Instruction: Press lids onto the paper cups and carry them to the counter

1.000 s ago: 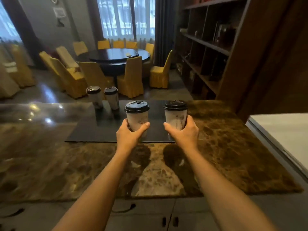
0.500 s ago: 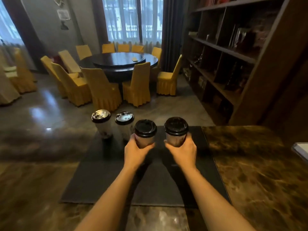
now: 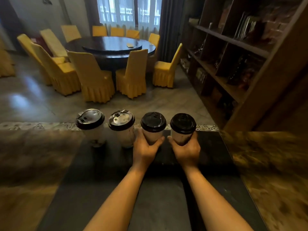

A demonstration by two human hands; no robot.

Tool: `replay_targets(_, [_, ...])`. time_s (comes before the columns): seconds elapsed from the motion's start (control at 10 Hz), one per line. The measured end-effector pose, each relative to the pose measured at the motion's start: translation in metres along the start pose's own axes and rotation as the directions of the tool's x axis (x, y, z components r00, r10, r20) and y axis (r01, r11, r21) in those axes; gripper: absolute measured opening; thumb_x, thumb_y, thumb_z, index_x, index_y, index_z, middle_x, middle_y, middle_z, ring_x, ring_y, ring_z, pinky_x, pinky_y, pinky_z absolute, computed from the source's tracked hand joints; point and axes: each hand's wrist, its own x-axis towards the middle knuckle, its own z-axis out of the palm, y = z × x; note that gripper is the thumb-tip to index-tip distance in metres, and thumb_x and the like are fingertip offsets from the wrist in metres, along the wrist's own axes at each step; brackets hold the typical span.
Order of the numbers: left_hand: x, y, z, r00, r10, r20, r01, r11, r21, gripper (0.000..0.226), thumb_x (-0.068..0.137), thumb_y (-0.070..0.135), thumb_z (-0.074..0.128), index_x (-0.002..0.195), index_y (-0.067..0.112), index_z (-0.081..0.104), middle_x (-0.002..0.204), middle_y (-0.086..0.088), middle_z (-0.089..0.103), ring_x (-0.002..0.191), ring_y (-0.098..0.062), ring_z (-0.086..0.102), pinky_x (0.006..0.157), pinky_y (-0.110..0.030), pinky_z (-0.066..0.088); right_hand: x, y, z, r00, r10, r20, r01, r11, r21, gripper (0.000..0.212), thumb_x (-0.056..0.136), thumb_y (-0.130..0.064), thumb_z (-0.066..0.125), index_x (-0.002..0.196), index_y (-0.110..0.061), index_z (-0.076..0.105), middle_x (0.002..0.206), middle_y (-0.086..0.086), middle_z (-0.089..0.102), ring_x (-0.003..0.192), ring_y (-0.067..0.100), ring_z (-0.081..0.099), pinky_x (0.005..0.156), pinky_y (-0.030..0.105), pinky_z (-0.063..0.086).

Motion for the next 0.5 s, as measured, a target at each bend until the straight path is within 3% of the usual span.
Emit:
replay_targets(0.1, [-0.003,-0.006,-0.001,1.000,0.003,0.007,-0.003,1.000,0.013,0.049,0.080,0.033,0.086,0.115,0.024,0.054,0.110,0.007,0.067,0.104,0.001,0.065,0.086,-0.012,0.050,-0.007,0.012,0.006,1.000,-0.001,0.014,0.002,1.000,-0.021,0.068,0.067,-0.034,0.094,0.117,-0.003,0.059,0.110,0.015,0.070,0.104,0.035,0.069,0.086,0.045,0.058])
replay_targets(0.2, [-0.009,-0.014,0.000,1.000,-0.006,0.018,0.005,0.999,0.045,0.057,0.080,0.038,0.084,0.124,0.014,0.056,0.117,0.000,0.070,0.110,-0.013,0.067,0.092,-0.032,0.057,-0.008,0.019,0.007,0.999,-0.037,0.035,0.039,0.998,-0.047,0.069,0.067,-0.030,0.095,0.118,0.000,0.060,0.112,0.018,0.070,0.105,0.037,0.069,0.085,0.043,0.057])
replay_targets(0.3, [-0.010,-0.012,0.002,0.999,-0.017,0.030,0.015,0.998,0.062,0.060,0.080,0.038,0.084,0.126,0.010,0.056,0.118,-0.002,0.070,0.112,-0.016,0.067,0.092,-0.036,0.057,-0.006,0.019,0.003,0.995,-0.038,0.091,0.045,0.996,-0.077,0.075,0.065,-0.027,0.096,0.124,0.001,0.058,0.118,0.020,0.068,0.111,0.037,0.067,0.089,0.037,0.053])
replay_targets(0.4, [-0.010,-0.010,0.002,0.998,-0.039,0.045,0.036,0.997,0.061,0.061,0.078,0.041,0.084,0.125,0.014,0.056,0.118,0.000,0.069,0.113,-0.018,0.066,0.093,-0.037,0.057,-0.007,0.022,0.001,0.990,-0.054,0.131,0.065,0.995,-0.081,0.091,0.062,-0.028,0.097,0.136,0.002,0.053,0.130,0.020,0.065,0.121,0.037,0.062,0.097,0.039,0.052])
replay_targets(0.5, [-0.016,-0.012,0.003,0.994,-0.095,0.052,0.087,0.987,0.132,0.091,0.075,0.053,0.081,0.146,0.009,0.045,0.138,-0.008,0.062,0.130,-0.025,0.058,0.105,-0.047,0.051,-0.013,0.024,-0.001,0.987,0.000,0.159,0.008,0.999,-0.047,0.113,0.059,-0.035,0.097,0.151,-0.001,0.040,0.144,0.019,0.056,0.133,0.035,0.054,0.106,0.049,0.050])
